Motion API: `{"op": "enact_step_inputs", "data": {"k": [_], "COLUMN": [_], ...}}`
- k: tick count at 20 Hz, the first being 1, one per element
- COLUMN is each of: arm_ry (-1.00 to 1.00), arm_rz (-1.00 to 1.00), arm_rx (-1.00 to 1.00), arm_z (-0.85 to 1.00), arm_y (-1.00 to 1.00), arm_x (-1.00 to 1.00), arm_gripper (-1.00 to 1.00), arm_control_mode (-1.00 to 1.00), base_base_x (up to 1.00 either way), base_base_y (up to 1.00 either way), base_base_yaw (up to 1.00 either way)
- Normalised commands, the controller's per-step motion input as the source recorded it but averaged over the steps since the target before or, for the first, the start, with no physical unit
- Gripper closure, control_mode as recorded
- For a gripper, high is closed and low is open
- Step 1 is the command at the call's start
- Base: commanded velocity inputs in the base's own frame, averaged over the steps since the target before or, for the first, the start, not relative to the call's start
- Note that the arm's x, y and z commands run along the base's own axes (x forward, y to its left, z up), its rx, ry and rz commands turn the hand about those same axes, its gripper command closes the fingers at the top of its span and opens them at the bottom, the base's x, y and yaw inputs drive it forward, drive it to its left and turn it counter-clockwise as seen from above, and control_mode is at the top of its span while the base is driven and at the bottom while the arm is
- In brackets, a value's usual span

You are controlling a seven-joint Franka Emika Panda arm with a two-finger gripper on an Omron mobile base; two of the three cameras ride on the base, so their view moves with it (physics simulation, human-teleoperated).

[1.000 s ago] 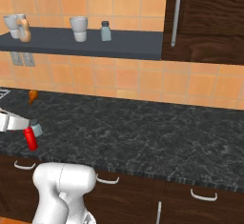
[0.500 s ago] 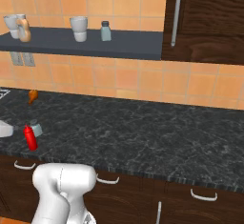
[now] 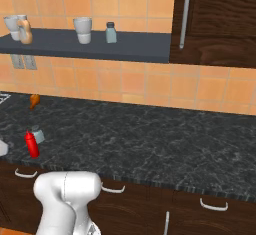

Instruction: Put the shaker and condiment bottle from the counter next to their counterparts in the cabinet.

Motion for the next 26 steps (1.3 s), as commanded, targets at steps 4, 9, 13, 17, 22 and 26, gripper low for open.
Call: {"op": "enact_step_inputs", "data": {"k": [4,9,13,17,22,26], "arm_ry": [-0.05,-0.01,-0.05,-0.03,-0.01,0.0], "arm_rz": [0.0,0.0,0.0,0.0,0.0,0.0], "arm_rx": [0.0,0.01,0.0,0.0,0.0,0.0], "arm_z": [-0.41,-0.28,-0.29,-0.31,-0.06,-0.05], "arm_y": [0.0,0.0,0.0,0.05,0.17,0.23], "arm_x": [0.0,0.16,0.18,0.27,0.25,0.13], "arm_gripper": [-1.0,-1.0,-1.0,-1.0,-1.0,-1.0], "arm_control_mode": [-1.0,-1.0,-1.0,-1.0,-1.0,-1.0], "base_base_x": [0.0,0.0,0.0,0.0,0.0,0.0], "base_base_y": [0.0,0.0,0.0,0.0,0.0,0.0], "base_base_yaw": [0.0,0.0,0.0,0.0,0.0,0.0]}}
